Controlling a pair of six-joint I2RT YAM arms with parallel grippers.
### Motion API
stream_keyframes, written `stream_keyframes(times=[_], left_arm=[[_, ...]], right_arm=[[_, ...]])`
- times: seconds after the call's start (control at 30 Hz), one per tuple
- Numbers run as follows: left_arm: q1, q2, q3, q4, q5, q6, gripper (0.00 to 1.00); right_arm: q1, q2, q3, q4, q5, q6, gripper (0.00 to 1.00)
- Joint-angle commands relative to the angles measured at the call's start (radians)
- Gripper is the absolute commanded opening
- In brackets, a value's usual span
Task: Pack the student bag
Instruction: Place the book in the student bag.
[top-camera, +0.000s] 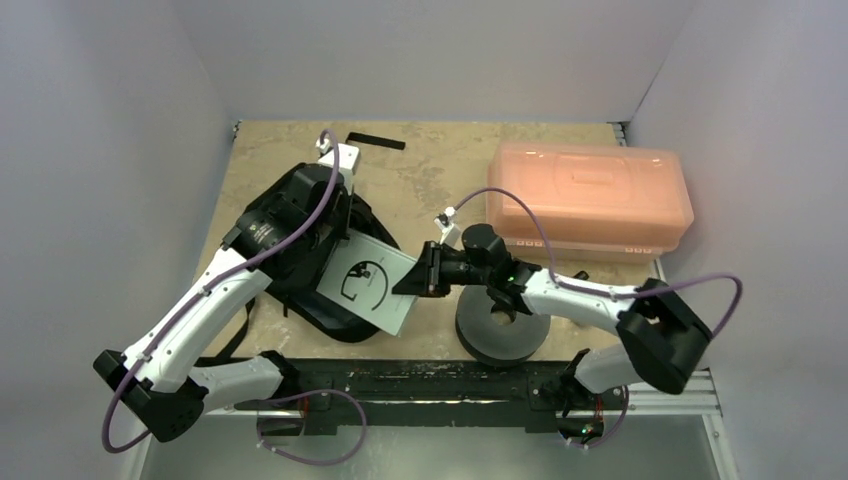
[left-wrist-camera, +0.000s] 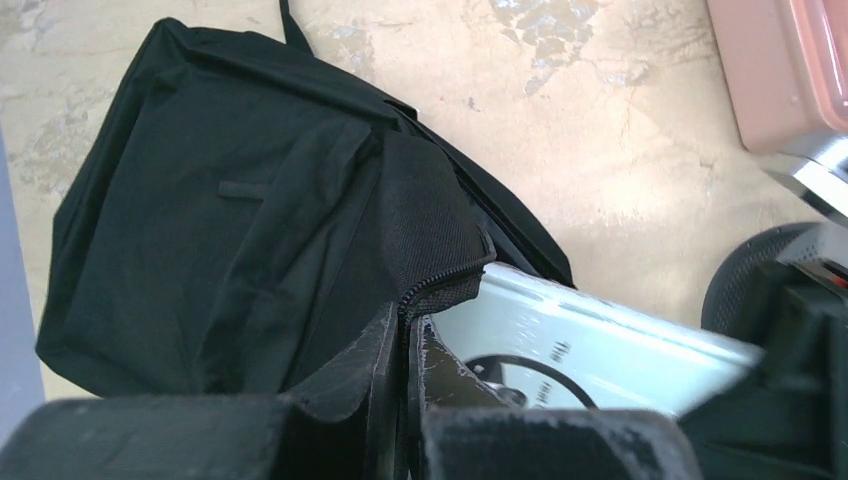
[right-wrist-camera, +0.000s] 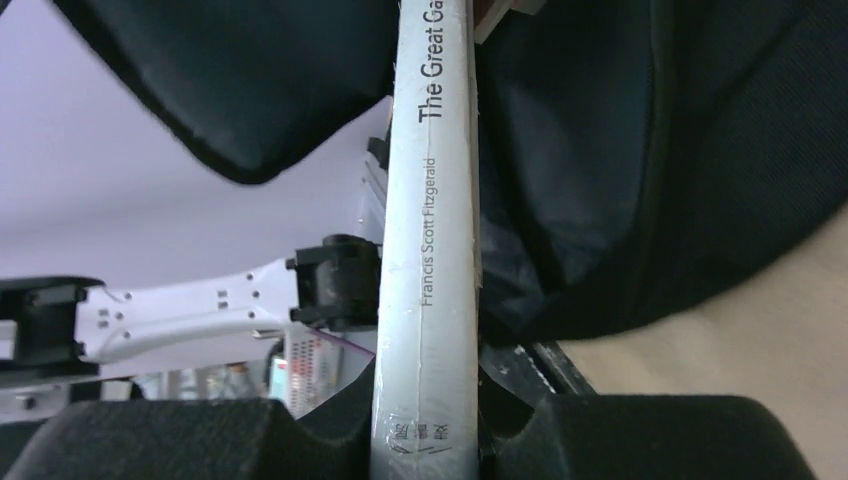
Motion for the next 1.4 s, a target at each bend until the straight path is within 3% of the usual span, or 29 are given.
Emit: stream_keyframes(times=[0.0,0.2,0.37,0.53,0.77,0.87,0.97,1.07,1.23,1.37], left_arm=[[-0.003,-0.016,0.078,0.004,0.066,0.065,0.00],[-0.002,-0.051,0.022,0.023,0.065,0.102,0.00],[0.000,-0.112,-0.054,0.120,0.137,0.119,0.00],[0.024,-0.150,-0.085,0.159,0.203,0.144,0.00],[0.193,-0.176,-0.123,0.234,0.498,0.045,0.00],[0.202,-0.172,-0.133,0.239,0.533,0.042,0.00],[0.202,-0.158,-0.134,0.211,0.518,0.050,0.00],[0.202,-0.144,-0.135,0.203,0.516,0.051,0.00],[0.202,-0.133,-0.125,0.179,0.471,0.058,0.00],[0.203,-0.122,-0.123,0.170,0.465,0.059,0.00]], right_arm=[[0.001,0.116,0.142,0.398,-0.067,0.215,0.00],[0.006,0.364,0.285,0.575,0.060,0.351,0.00],[0.024,0.534,0.430,0.545,0.128,0.355,0.00],[0.040,0.598,0.493,0.518,0.216,0.345,0.00],[0.051,0.747,0.663,0.496,0.271,0.289,0.00],[0.063,0.806,0.747,0.446,0.336,0.224,0.00],[0.065,0.870,0.831,0.397,0.351,0.142,0.26],[0.065,0.878,0.815,0.388,0.329,0.084,0.39],[0.064,0.785,0.650,0.410,0.304,0.015,0.63],[0.064,0.717,0.542,0.432,0.256,-0.017,0.72]])
